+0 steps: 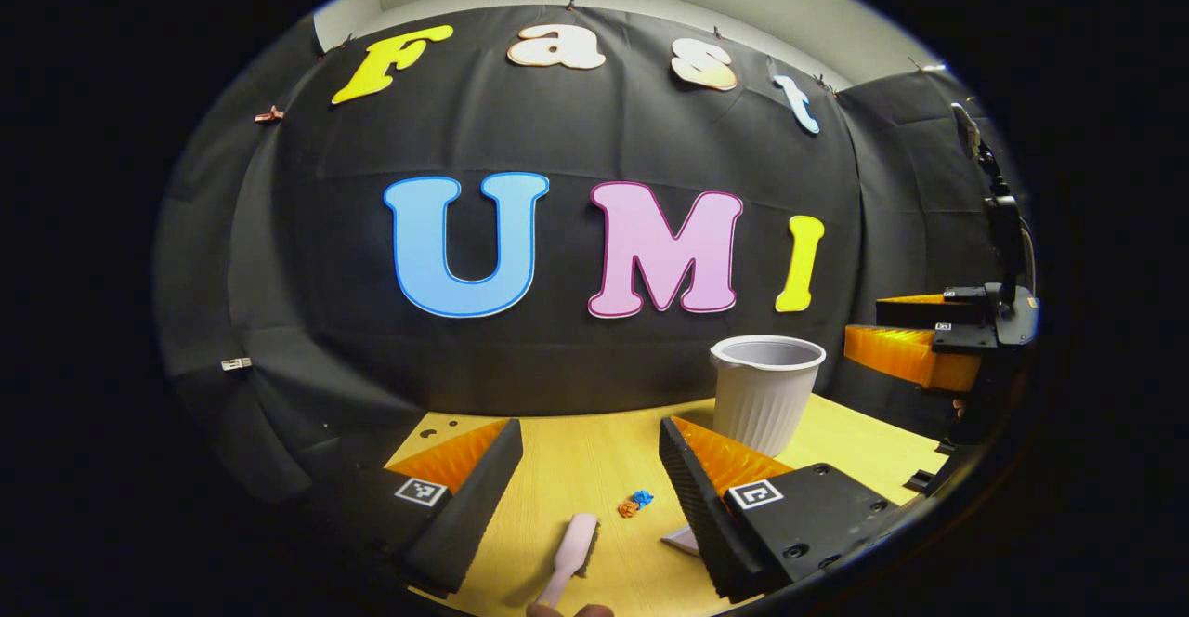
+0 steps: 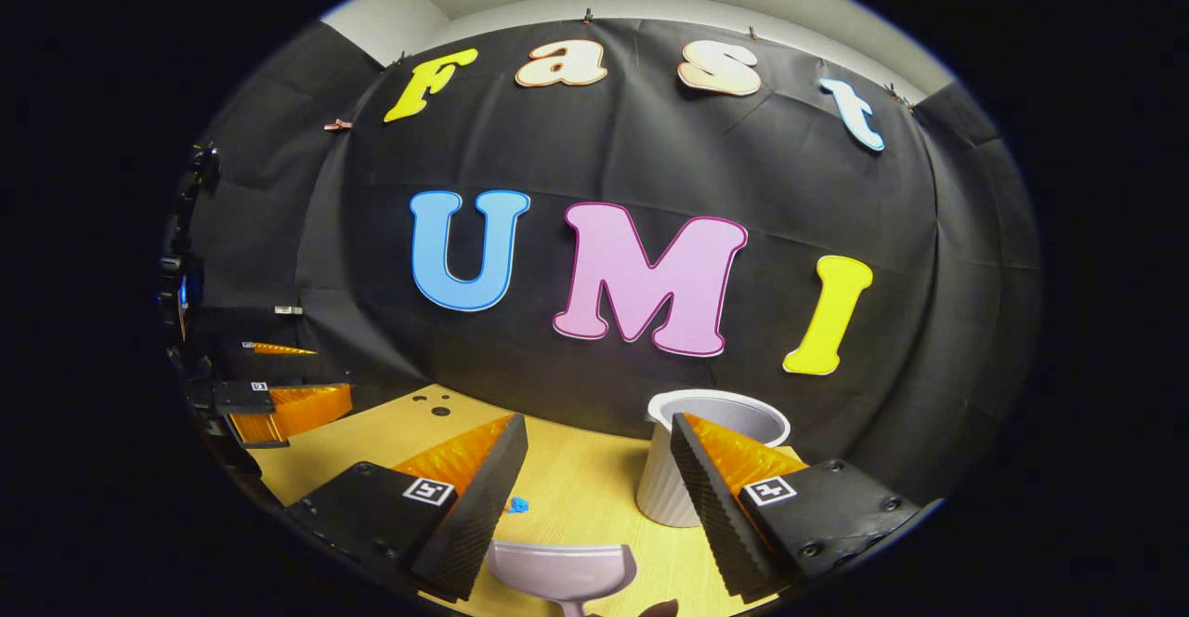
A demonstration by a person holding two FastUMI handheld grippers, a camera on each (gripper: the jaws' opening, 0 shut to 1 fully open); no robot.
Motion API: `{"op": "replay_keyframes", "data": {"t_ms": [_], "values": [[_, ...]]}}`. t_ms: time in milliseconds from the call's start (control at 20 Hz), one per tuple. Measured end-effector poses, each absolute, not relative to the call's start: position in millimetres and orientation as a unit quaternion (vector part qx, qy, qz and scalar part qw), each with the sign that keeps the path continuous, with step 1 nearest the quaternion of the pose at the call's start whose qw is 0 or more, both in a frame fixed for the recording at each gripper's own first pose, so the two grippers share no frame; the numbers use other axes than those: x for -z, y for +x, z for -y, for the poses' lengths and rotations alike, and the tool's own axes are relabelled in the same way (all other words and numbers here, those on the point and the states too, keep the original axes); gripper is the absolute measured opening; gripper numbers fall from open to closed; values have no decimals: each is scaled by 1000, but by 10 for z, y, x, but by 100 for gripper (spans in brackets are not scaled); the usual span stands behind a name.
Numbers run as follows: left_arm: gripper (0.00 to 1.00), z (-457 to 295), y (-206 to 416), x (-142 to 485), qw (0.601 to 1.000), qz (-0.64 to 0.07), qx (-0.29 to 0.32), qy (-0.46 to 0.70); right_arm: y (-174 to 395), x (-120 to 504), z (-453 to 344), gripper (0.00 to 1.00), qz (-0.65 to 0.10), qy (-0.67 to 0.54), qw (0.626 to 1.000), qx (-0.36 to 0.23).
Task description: Pick up the small broom and dustpan from the desktop, sweep the trash into the dustpan with the broom, and then empty the trash into the garbage bin.
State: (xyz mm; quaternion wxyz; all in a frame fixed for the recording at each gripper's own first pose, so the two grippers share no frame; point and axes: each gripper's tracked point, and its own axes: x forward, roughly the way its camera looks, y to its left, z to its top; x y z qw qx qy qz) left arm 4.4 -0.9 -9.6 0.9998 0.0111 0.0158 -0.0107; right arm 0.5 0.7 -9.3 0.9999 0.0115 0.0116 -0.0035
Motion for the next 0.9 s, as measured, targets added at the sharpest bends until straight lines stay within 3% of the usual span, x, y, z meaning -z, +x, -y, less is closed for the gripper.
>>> {"op": "replay_keyframes", "data": {"t_ms": [400,600,900], "values": [[94,24,69,107,1000,-16,17,16,35,207,-98,94,-33,6,999,-14],[94,18,73,161,1000,-20,16,15,-119,1004,-146,97,-198,-2,979,-56],[94,-39,65,308,999,-32,11,18,-641,2381,-186,96,-416,23,905,-81]]}}
